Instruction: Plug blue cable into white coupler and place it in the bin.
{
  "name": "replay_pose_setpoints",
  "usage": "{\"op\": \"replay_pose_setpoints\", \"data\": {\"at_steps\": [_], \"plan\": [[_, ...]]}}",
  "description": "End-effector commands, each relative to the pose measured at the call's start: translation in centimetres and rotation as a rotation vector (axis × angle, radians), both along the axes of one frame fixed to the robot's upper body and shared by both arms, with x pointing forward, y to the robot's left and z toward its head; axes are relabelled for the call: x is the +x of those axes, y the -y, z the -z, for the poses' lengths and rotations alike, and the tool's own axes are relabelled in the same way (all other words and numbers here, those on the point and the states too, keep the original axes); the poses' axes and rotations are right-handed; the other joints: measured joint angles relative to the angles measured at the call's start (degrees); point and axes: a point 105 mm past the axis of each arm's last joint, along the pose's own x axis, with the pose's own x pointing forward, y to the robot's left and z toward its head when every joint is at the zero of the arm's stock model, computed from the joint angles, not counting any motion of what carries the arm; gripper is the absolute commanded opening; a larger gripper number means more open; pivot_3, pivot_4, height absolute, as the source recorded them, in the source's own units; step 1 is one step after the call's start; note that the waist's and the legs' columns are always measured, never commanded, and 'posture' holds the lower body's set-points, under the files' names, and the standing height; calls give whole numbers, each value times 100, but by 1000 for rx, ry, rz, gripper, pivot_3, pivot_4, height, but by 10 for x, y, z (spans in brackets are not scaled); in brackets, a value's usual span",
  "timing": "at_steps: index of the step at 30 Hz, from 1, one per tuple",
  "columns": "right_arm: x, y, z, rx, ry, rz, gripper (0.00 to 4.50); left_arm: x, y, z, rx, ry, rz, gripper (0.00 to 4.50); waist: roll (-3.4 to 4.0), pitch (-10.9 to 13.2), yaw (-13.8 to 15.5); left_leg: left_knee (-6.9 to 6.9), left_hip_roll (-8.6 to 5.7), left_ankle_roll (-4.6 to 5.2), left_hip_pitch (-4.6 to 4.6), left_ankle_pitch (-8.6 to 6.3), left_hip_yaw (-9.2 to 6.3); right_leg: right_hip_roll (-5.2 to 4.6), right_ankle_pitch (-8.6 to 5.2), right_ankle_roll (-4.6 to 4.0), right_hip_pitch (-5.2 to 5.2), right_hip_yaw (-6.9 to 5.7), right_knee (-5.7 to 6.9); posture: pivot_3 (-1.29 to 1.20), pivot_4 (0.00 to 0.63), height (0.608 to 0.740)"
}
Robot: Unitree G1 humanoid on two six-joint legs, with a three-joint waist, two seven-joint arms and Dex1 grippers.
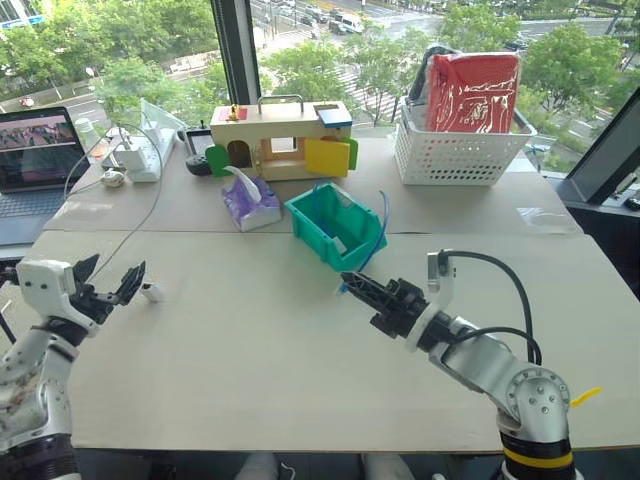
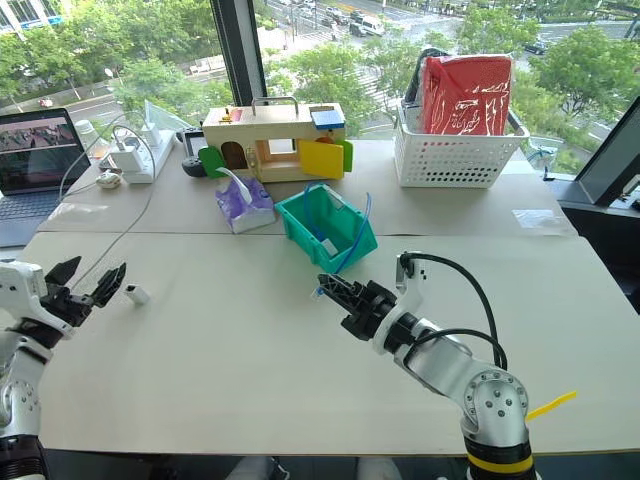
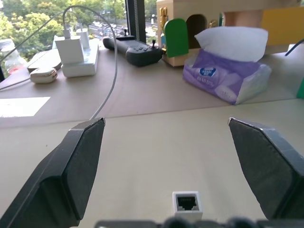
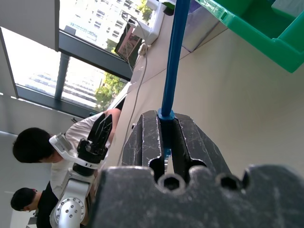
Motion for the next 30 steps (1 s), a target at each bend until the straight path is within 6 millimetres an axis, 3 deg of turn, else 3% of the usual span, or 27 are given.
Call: {"op": "replay_pose_setpoints", "data": {"at_steps": [1, 9, 13, 16, 19, 26, 28, 30], "plan": [[-3, -3, -13, 35, 47, -27, 0, 2, 4, 6, 18, -2, -16, 4472, 0, 0, 1, 1, 0, 0, 1, 0, 0, 0, 0, 0, 0, 0, 1, 0, 150, 740], [-3, -2, -13, 27, 46, -19, 0, 9, 11, 23, -30, -51, 4, 4472, -1, 0, -15, 4, -1, 0, 1, 0, 0, 0, 1, -1, 0, 0, 5, 0, 150, 740], [-3, -2, -13, 25, 48, -14, 0, 10, 15, 50, -57, -181, 28, 4472, -1, -1, -17, 4, -1, 0, 2, 0, 0, 0, 1, -1, 1, 0, 5, 0, 150, 740], [-4, -1, -13, 25, 47, -7, 0, 10, 9, 56, -79, -193, 7, 4472, -1, -1, -23, 4, -1, 0, 3, 0, 0, 0, 1, -1, 1, 0, 6, 0, 150, 740], [-3, 0, -13, 25, 47, 1, 0, 15, 5, 52, -89, -180, 3, 3738, 0, -2, -17, 4, -1, 0, 9, 0, 0, 0, 1, -2, 4, 0, 10, 0, 150, 740], [-4, 1, -13, 21, 51, 4, 0, 23, 12, 43, -61, -141, 25, 1040, -1, -2, -14, 5, -1, 1, 11, 1, 0, 0, 2, -2, 6, 0, 12, 0, 150, 740], [-4, 1, -13, 21, 52, 6, 0, 25, 14, 39, -43, -127, 35, 641, -1, -2, -12, 6, -1, 1, 10, 1, 0, 0, 2, -2, 7, 0, 11, 0, 150, 740], [-3, 1, -13, 20, 53, 7, 0, 27, 20, 36, -36, -121, 72, 644, -1, -2, -17, 6, -1, 1, 9, 1, 0, 0, 2, -2, 6, 0, 11, 0, 150, 740]]}}
